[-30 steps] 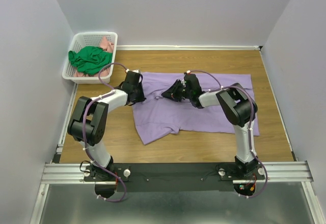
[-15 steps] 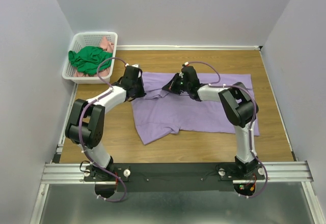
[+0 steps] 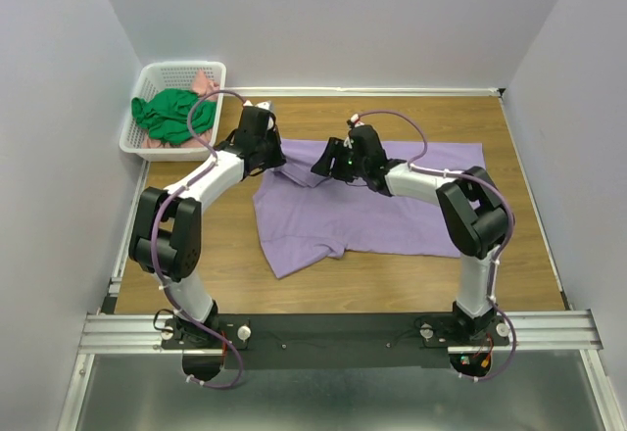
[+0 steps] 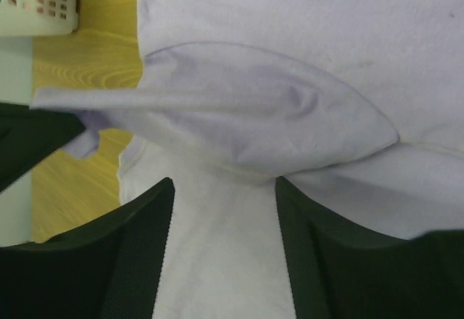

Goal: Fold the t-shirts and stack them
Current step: Fold the tshirt

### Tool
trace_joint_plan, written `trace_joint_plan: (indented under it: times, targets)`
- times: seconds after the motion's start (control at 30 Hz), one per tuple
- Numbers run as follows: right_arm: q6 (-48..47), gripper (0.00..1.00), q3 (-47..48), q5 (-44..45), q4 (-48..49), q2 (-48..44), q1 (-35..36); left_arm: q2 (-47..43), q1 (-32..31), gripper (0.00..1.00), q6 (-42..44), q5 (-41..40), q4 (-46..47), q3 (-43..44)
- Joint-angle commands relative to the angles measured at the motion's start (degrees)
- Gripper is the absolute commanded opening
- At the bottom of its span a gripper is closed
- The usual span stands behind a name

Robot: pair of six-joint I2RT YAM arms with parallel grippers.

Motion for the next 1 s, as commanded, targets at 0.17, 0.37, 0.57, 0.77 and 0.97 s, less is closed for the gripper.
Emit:
trace_joint_plan:
  times: [0.17, 0.37, 0.57, 0.77, 0.97]
  targets:
    - [-7.0, 0.73, 0.1, 7.0, -4.3, -0.1, 5.5, 2.4, 0.5, 0.00, -0.9, 3.6, -2.1, 4.0]
    - [-12.4, 0.67, 3.0, 15.6, -6.4, 2.0, 7.3, 5.9, 1.1, 0.00, -1.2, 3.7, -1.5, 6.8]
    - [-15.3, 0.55, 6.3, 18.6, -7.6, 4.1, 7.3, 7.7, 2.0, 0.00, -2.1, 3.0, -0.6, 9.9]
    - [-17.4, 0.47, 9.4, 18.7, -8.7, 6.0, 7.3, 10.5, 2.9, 0.00, -2.4, 5.2, 1.3, 12.6]
    - [-20.4, 0.64, 9.9, 19.4, -9.1, 6.3, 7.3, 13.5, 3.2, 0.00, -2.6, 6.6, 2.8, 15.4]
